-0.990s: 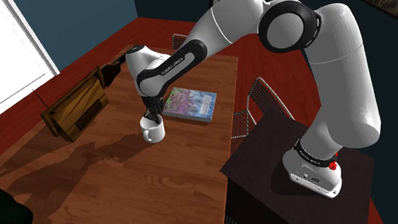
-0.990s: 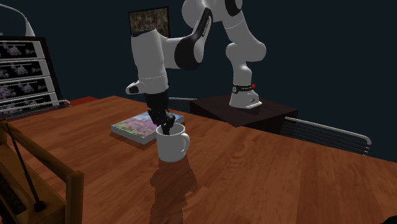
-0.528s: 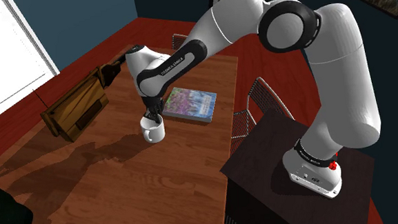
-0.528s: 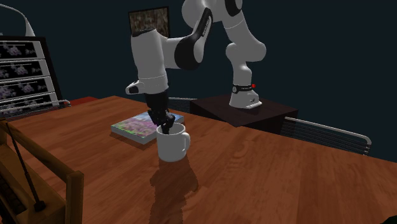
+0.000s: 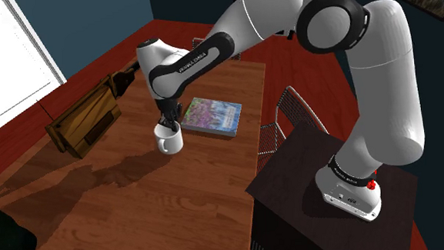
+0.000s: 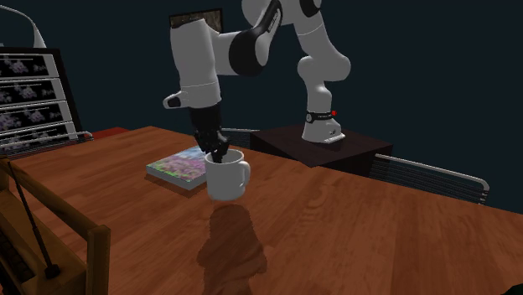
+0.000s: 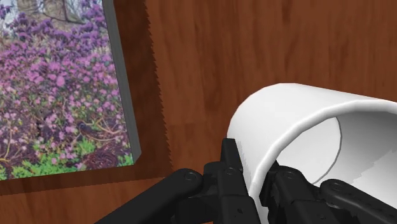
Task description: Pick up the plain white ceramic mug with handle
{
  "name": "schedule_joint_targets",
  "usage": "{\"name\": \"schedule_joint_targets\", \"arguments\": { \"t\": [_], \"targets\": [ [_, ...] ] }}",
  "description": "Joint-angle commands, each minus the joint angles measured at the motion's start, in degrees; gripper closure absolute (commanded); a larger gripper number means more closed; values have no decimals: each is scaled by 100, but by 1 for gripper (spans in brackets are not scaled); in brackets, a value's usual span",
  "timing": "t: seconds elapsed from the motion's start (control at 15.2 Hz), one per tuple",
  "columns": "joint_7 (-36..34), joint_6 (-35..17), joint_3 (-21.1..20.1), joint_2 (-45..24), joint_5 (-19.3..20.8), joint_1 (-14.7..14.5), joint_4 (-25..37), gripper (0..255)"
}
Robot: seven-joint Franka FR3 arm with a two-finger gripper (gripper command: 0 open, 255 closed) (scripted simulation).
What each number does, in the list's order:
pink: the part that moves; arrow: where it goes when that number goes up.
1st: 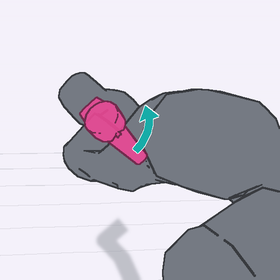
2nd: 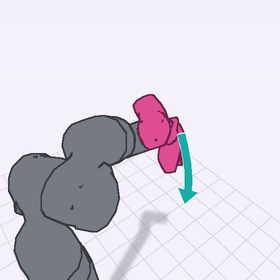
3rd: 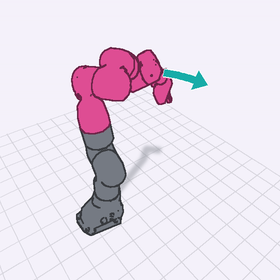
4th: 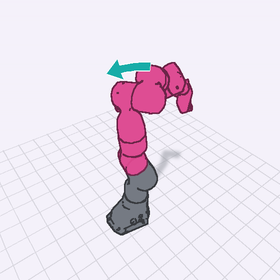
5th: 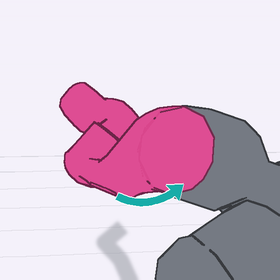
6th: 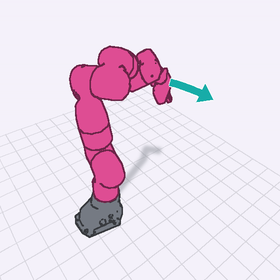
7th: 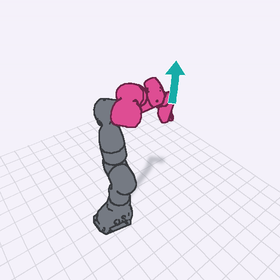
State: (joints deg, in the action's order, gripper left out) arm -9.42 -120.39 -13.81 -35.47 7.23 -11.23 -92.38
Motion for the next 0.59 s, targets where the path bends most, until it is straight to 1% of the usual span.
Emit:
{"name": "schedule_joint_targets", "arguments": {
  "t": [0.0, 0.4, 0.53],
  "targets": [
    [14, 103, -11, 74, -18, 11, 32, 255],
    [39, 446, -48, 306, -76, 33, 146, 255],
    [40, 455, -49, 312, -77, 33, 149, 255]
  ]
}}
